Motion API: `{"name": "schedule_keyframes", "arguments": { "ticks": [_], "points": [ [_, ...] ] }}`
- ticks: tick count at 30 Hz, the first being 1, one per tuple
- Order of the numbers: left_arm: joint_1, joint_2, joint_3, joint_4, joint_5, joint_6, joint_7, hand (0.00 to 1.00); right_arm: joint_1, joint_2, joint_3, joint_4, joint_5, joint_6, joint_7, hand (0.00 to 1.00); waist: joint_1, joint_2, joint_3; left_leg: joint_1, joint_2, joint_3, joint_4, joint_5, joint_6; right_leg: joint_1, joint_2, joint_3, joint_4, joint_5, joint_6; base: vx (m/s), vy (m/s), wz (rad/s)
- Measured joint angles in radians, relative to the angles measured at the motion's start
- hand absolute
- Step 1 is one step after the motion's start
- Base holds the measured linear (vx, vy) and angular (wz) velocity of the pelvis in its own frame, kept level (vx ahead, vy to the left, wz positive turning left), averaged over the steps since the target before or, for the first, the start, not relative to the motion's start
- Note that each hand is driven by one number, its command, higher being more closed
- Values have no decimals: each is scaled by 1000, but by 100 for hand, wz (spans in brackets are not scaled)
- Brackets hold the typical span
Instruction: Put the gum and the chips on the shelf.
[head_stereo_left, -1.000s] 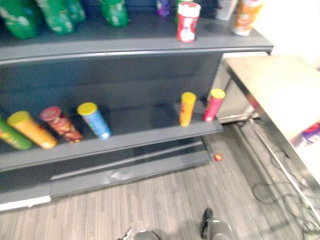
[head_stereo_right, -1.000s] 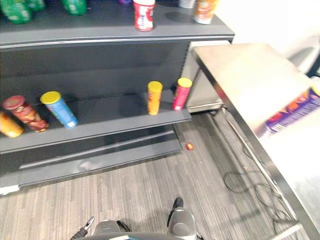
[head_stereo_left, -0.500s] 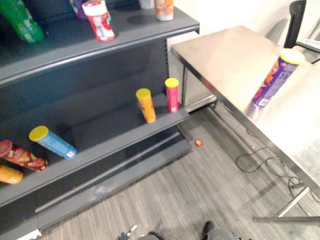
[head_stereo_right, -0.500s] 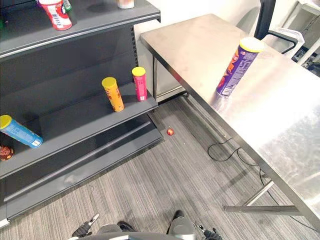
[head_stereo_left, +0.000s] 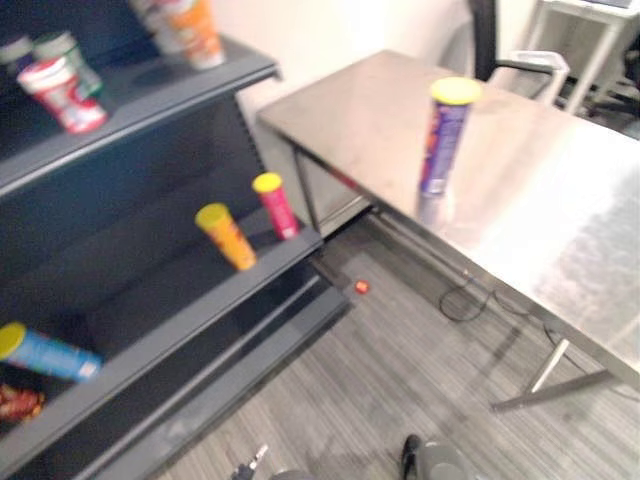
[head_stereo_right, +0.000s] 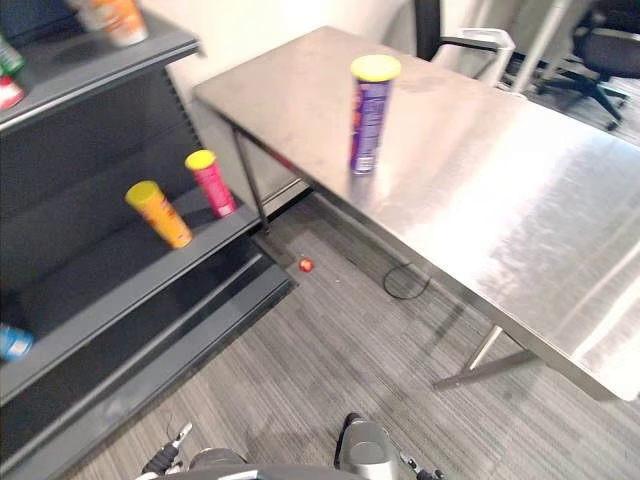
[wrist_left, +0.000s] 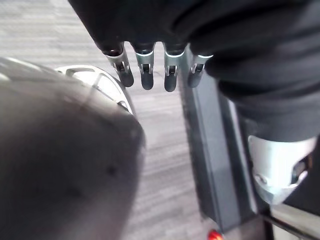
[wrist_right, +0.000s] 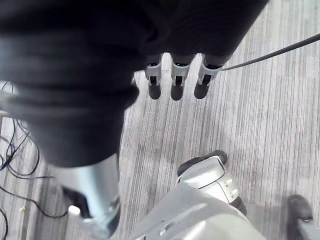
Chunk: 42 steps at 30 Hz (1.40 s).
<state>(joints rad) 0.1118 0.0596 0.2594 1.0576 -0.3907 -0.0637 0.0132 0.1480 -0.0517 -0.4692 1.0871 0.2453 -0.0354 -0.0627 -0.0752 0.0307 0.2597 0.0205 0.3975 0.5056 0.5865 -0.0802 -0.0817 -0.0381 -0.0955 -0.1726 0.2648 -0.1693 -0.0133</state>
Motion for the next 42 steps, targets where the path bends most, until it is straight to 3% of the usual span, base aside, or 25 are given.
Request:
{"name": "schedule_keyframes", "arguments": {
  "ticks": [1, 2, 3, 4, 5, 6, 8, 10, 15, 18, 20, 21, 24, 25, 30, 32, 36, 37, 42],
  "points": [
    [-6, -32, -5, -12, -5, -4, -3, 0, -4, -19, 4, 1, 0, 0, -1, 0, -1, 3, 0, -1, -72, -101, -42, -57, -17, 10, -1, 55, -7, 2, -3, 153, 11, -132],
    [-7, -36, -12, -21, -6, -6, -3, 0, -3, -25, 4, 1, 0, 0, -1, 0, -1, 5, 0, -1, -95, -132, -62, -70, -20, 19, 1, 76, -12, 2, -3, 384, 194, -266],
    [-10, -39, -35, -35, 2, -15, -16, 0, 11, -26, -33, -12, 0, 0, -19, 0, 4, 9, -2, -57, -206, -312, -349, -45, -20, 46, 26, 239, -13, -15, 17, 438, 326, -224],
    [-8, -58, -35, -26, 4, -14, -13, 0, 31, -27, -35, -22, -1, -1, -19, 0, 4, 32, -15, -55, -223, -328, -397, 62, -4, 42, 34, 245, 31, -41, 60, 449, 385, -203],
    [-6, -63, -34, -23, 4, -14, -11, 0, 40, -28, -37, -25, -1, -1, -19, 0, 5, 43, -20, -51, -219, -324, -401, 68, -19, 40, 42, 249, 53, -57, 72, 227, 328, -14],
    [-7, -47, -29, -23, 10, -13, -15, 0, 46, -4, -40, -26, -1, 1, -19, 0, 7, 20, -32, -35, -244, -320, -402, 42, -20, 41, 15, 257, 84, -84, 95, 182, 303, 1],
    [-12, -41, -6, -27, 12, -15, -9, 0, 49, 53, -42, -57, -1, 0, -17, 0, 27, -13, -41, -36, -276, -303, -403, 18, -2, 39, -20, 282, 61, -88, 106, 142, 261, -7],
    [-20, -45, 12, -23, 10, -14, -8, 0, 37, 56, -55, -60, -1, -2, -14, 0, 52, -17, -44, -36, -299, -307, -387, -5, 3, 41, -36, 327, 19, -72, 130, 75, 223, -55],
    [-32, -33, -3, 19, 73, -13, 11, 0, 3, 52, -54, -39, 1, 1, -14, 0, 44, -28, -67, -18, -342, -189, -425, -58, 19, 27, -79, 438, -119, 6, 151, 57, 203, -72],
    [-40, -20, -37, 41, 91, -14, 12, 0, -11, 43, -54, -8, 1, 3, -14, 0, 47, -28, -80, -11, -345, -161, -428, -80, 19, 25, -82, 401, -172, 86, 155, 56, 113, -60],
    [-48, -13, -57, 45, 91, -15, 12, 0, -25, 40, -50, -4, -1, 2, -15, 0, 48, -25, -82, -10, -336, -160, -435, -75, 26, 25, -78, 276, -202, 136, 143, 46, 29, -44],
    [-50, -4, -66, 45, 91, -15, 12, 0, -35, 38, -40, 3, -1, 2, -16, 0, 51, -37, -81, -5, -341, -165, -444, -70, 34, 27, -80, 220, -218, 150, 143, 48, 10, -31],
    [-52, 10, -100, 46, 91, -14, 12, 0, -40, 35, -33, 13, 1, 2, -19, 0, 49, -46, -82, 3, -358, -223, -446, -68, 37, 50, -94, 197, -238, 153, 148, 34, -15, 0],
    [-49, 12, -96, 44, 91, -14, 13, 0, -72, 17, -87, 23, 36, 2, -23, 0, 56, -47, -83, 37, -367, -238, -517, -33, 44, 75, -101, 149, -270, 157, 155, -66, -65, 22],
    [-44, 13, -95, 34, 93, -13, 13, 0, -90, -25, -139, -9, 40, 8, -43, 0, 56, -48, -85, 56, -359, -235, -563, -9, 34, 81, -89, 143, -298, 162, 164, -41, -58, 0],
    [-16, 5, -81, -6, 93, -13, 11, 0, -89, -31, -244, -232, 58, 7, -86, 0, 55, -47, -86, 58, -351, -215, -569, -10, 31, 73, -85, 161, -310, 161, 161, -4, -31, -24],
    [9, -11, -57, -27, 93, -13, 11, 0, -123, -119, -340, -565, 65, -79, -227, 0, 53, -41, -103, 71, -351, -204, -583, -15, 26, 79, -79, 170, -324, 172, 167, 67, -17, -11],
    [12, -12, -56, -33, 117, -13, 10, 0, -155, -146, -389, -808, 8, -110, -299, 0, 51, -43, -119, 71, -343, -223, -585, -15, 25, 91, -68, 150, -333, 176, 167, 143, -67, 13],
    [12, -15, -57, -42, 132, -12, 10, 0, -175, -128, -387, -899, -49, -117, -302, 0, 51, -51, -125, 69, -346, -247, -585, -15, 25, 96, -71, 129, -333, 176, 167, 35, -26, 8]
  ]
}}
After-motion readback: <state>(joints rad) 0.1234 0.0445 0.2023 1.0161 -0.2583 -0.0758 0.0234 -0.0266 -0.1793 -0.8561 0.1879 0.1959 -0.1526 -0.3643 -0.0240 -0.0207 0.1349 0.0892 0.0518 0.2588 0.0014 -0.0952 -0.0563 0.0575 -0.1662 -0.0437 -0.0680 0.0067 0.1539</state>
